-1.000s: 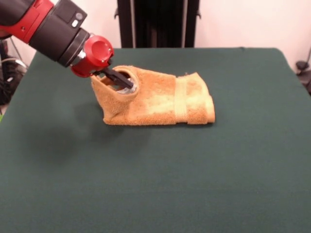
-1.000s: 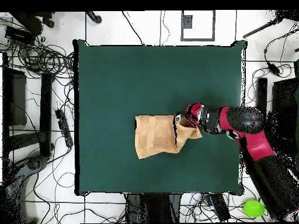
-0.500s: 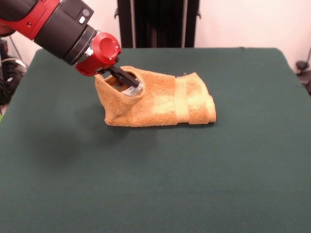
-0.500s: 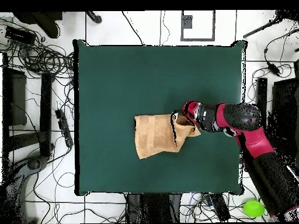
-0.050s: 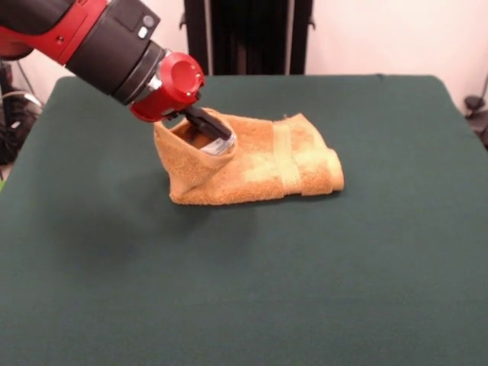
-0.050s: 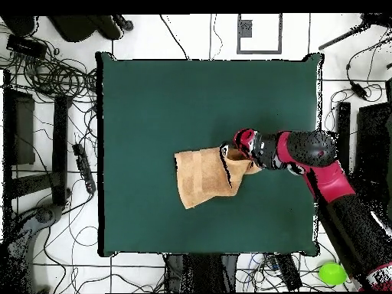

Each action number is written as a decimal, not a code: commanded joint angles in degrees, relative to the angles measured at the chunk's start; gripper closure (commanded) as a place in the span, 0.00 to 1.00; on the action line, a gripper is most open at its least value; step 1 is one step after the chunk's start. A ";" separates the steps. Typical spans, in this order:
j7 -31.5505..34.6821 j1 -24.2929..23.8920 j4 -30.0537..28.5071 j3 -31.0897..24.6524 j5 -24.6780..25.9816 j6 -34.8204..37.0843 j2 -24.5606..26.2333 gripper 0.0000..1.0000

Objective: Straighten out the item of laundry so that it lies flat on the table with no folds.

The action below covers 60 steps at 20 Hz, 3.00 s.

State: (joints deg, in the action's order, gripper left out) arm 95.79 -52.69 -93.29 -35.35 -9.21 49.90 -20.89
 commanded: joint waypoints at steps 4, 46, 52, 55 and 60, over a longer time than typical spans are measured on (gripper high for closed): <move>14.48 5.01 -2.17 -0.86 -8.08 -3.67 -3.37 1.00; 34.33 33.16 -4.24 27.60 -10.22 -15.63 -12.02 1.00; 45.54 48.14 -0.86 39.46 -15.10 -19.13 -6.56 1.00; 50.80 53.08 1.39 43.18 -16.69 -18.40 -4.09 1.00; 60.83 60.02 7.98 49.56 -16.86 -10.76 -0.94 1.00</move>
State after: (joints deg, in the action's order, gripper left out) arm 131.61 3.18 -91.56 5.59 -22.02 33.91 -28.24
